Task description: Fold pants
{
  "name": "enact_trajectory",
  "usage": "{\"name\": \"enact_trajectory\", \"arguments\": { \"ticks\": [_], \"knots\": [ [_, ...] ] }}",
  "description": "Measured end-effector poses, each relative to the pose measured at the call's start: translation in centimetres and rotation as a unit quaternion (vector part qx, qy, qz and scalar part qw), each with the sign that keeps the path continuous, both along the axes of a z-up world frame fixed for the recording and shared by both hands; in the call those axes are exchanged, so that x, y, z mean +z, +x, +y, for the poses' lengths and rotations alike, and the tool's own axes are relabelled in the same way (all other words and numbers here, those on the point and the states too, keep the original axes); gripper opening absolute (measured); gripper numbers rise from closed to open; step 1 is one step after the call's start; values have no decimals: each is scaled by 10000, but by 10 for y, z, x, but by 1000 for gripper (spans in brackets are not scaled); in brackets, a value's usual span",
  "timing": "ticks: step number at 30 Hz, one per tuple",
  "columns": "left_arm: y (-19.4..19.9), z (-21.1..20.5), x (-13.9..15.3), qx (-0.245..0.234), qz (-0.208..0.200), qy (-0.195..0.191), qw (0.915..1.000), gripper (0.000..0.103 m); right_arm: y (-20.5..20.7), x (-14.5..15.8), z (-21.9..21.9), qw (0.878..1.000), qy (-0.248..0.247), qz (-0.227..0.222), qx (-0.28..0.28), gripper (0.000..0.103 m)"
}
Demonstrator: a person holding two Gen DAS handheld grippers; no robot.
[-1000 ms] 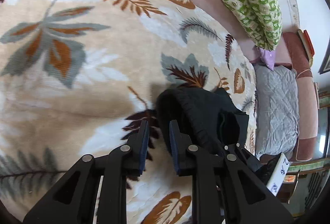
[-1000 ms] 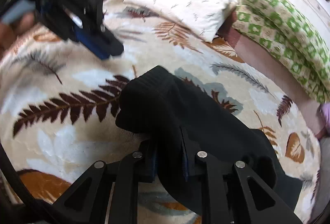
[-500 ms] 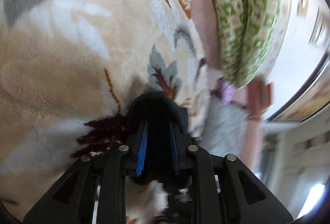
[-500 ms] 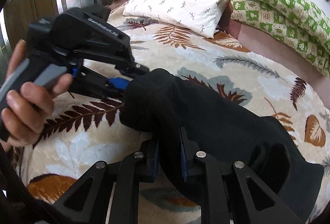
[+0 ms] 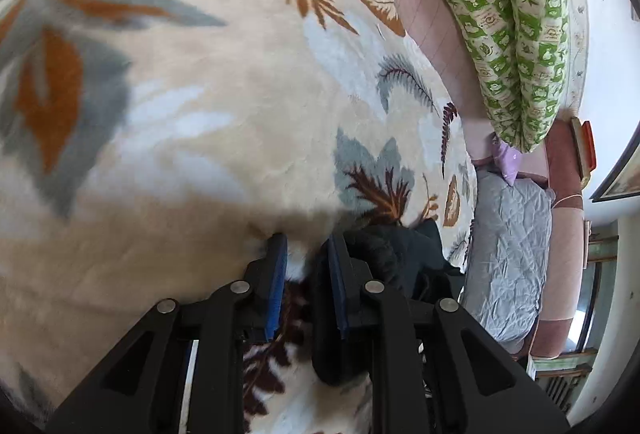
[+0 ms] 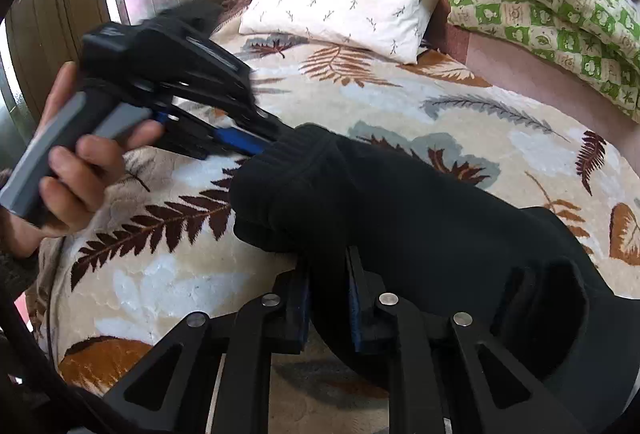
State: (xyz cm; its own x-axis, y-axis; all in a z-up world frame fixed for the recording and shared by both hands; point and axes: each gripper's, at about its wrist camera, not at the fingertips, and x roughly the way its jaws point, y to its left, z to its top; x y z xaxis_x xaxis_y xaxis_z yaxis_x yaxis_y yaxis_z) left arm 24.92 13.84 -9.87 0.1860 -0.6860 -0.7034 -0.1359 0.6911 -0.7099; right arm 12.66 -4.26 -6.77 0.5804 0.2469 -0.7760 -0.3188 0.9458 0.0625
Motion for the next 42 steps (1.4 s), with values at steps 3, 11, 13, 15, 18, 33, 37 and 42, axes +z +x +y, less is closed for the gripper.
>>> {"name": "enact_trajectory", "arguments": {
  "ticks": [3,11,13,15,18,33,37,42],
  "knots": [
    [13,0,-12,75,253,-402,9988,17,-2,5,-2,10000,53,-43,13,14],
    [1,13,-45,451,763,-2440,9657,21,0,4,-5,9998,170,44,0,14],
    [-5,12,-46,471,673,-2687,9597,22,1,1,-5,9998,170,98,8,14],
    [-11,13,-45,504,552,-3106,9476,37,0,0,-5,9998,156,111,19,14],
    [-18,14,-34,414,225,-3104,9495,44,1,-2,-6,9998,164,140,15,14],
    [-24,-54,27,-1374,-591,791,9856,47,0,1,-4,10000,0,70,-33,36],
    [-19,-48,27,-1168,-336,433,9916,39,-6,9,13,9983,-523,-213,140,53],
    [-13,-40,29,-976,-11,56,9952,37,-5,3,42,9905,-1266,-308,435,57]
  ]
}}
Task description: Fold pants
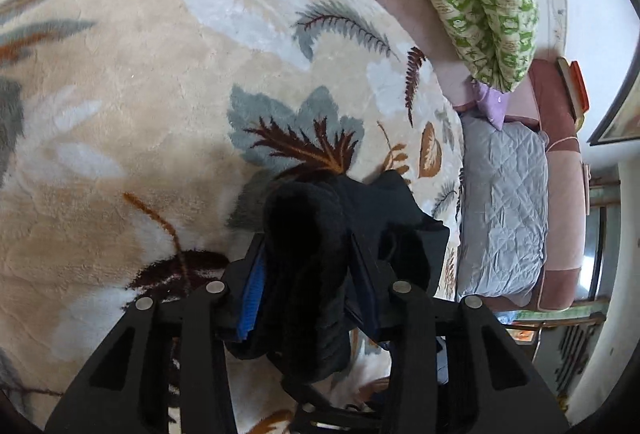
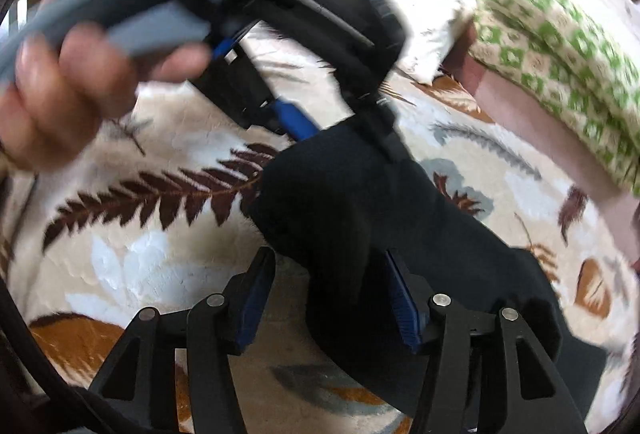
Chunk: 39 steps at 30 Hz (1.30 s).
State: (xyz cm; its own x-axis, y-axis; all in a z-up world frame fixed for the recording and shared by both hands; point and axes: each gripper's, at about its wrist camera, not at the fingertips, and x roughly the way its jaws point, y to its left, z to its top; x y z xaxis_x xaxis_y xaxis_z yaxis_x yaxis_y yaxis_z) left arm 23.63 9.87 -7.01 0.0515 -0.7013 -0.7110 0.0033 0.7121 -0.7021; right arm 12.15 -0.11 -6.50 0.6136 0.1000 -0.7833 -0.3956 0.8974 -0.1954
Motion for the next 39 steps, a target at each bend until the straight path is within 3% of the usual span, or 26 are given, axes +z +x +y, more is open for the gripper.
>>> {"name": "enact_trajectory", "arguments": {
  "ticks": [4,9,13,17,30,35,39],
  "knots": [
    [3,9,-4,160,283,-345,9989,37,2,-10,16,9975,-657,-265,-80,54],
    [9,16,-10,368,587,-732,9949,36,11,-17,16,9978,-566,-279,-207,35],
    [10,16,-9,408,629,-804,9939,36,19,-5,-8,9981,218,-172,-543,17],
    [7,10,0,391,544,-819,9944,36,20,5,-34,9924,948,-12,-786,16],
    [-14,-26,43,217,306,-777,9963,36,-7,27,-62,9676,2294,0,-1059,17],
    [-22,-64,69,8,121,-571,9983,36,-23,39,-90,9470,2971,-71,-1215,17],
    [-27,-103,83,-238,29,-361,9991,36,-36,45,-122,9220,3611,-67,-1395,18]
  ]
}}
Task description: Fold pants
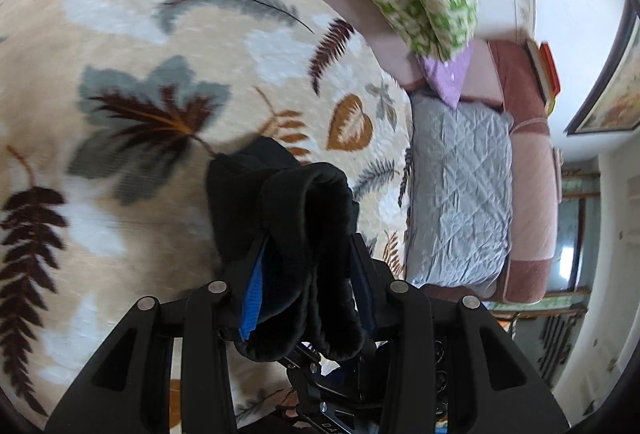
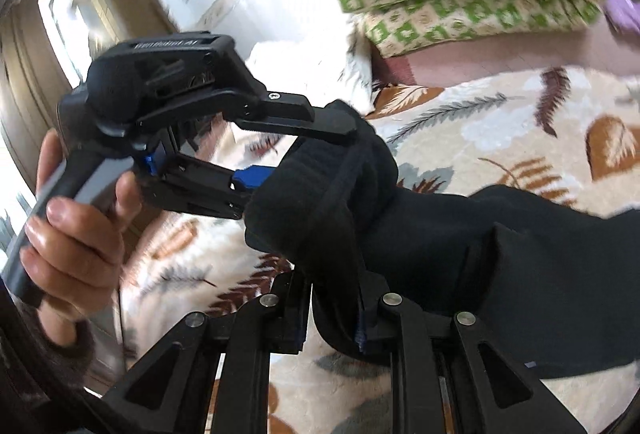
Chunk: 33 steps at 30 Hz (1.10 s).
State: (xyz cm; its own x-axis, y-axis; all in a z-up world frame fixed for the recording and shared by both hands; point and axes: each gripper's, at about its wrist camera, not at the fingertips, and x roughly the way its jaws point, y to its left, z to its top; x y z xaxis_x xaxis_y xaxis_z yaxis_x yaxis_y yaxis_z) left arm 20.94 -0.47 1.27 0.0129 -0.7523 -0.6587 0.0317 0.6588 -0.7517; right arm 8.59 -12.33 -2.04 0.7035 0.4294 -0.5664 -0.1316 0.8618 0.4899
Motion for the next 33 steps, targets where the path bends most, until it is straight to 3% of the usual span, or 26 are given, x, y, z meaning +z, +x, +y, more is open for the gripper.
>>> {"name": "enact_trajectory", "arguments": {
  "ticks": [6,13,18,21,27,30,33],
  "knots": [
    [-6,-72,0,-461,94,260,9986,36,-25,1,-52,9961,804,-93,-338,19],
    [-13,-153,-25,-874,291,513,9944,36,-49,-14,-120,9856,1445,-65,-881,19],
    [-15,-184,-22,-991,122,345,9944,36,-64,-18,-151,9824,1488,-253,-1098,20],
    [-17,-202,-32,-1071,-47,599,9924,36,-68,-25,-169,9787,1633,-276,-1212,20],
    [-19,-216,-56,-1128,13,892,9896,36,-74,-65,-198,9607,2384,135,-1415,20],
    [-22,-222,-59,-1203,-47,959,9881,36,-81,-90,-211,9404,3010,445,-1517,22],
    [-24,-221,-54,-1184,-124,882,9890,36,-88,-98,-219,9306,3276,531,-1541,26]
  ]
}}
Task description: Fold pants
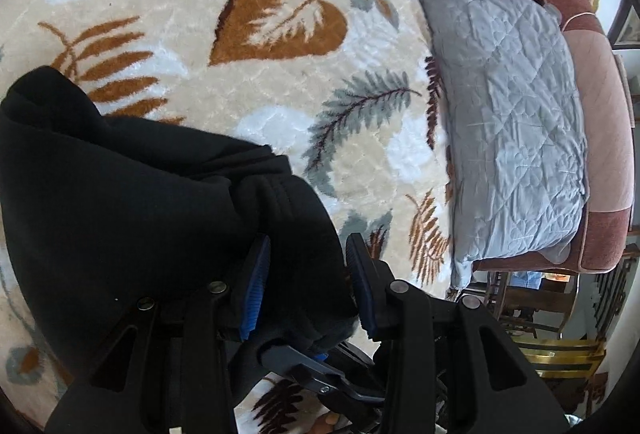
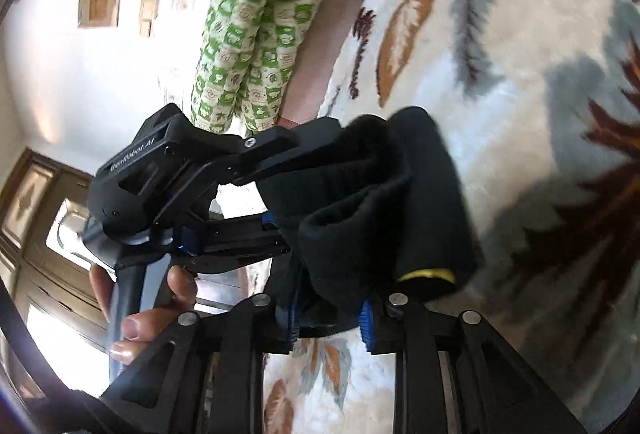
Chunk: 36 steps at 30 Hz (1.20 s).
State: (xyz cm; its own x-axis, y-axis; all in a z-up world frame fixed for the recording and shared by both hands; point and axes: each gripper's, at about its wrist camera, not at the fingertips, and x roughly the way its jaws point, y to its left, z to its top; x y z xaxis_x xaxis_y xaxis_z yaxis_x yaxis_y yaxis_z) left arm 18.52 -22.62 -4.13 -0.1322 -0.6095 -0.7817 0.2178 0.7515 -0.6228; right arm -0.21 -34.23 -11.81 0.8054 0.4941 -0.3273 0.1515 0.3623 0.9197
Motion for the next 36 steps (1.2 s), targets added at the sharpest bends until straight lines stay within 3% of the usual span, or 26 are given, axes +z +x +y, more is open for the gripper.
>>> {"name": "enact_trajectory", "arguments": {
  "ticks": [5,7,9,12,16,20,29,31,36],
  "knots": [
    [3,14,30,190,-299,-430,9984,36,-16,13,-9,9999,-127,-22,81,42],
    [7,24,41,257,-398,-476,9977,36,-25,21,-17,9998,-194,-67,1,43],
    [8,41,52,288,-609,-315,9972,37,-32,27,-28,9997,-174,-78,-135,44],
    [6,68,56,385,-915,53,9951,37,-36,36,-45,9992,-222,0,-337,55],
    [-3,105,49,446,-974,221,9940,37,-9,45,-42,9996,-247,113,68,60],
    [-12,130,34,330,-879,468,9945,37,24,50,-32,9956,-656,472,465,61],
    [-18,136,-5,139,-494,374,9980,38,71,37,-26,9882,-727,976,935,62],
    [-17,134,-11,201,-440,328,9983,53,75,33,-25,9873,-682,993,1031,62],
    [-22,129,-13,349,-613,348,9969,54,82,20,-27,9840,-476,1032,1371,47]
  ]
}}
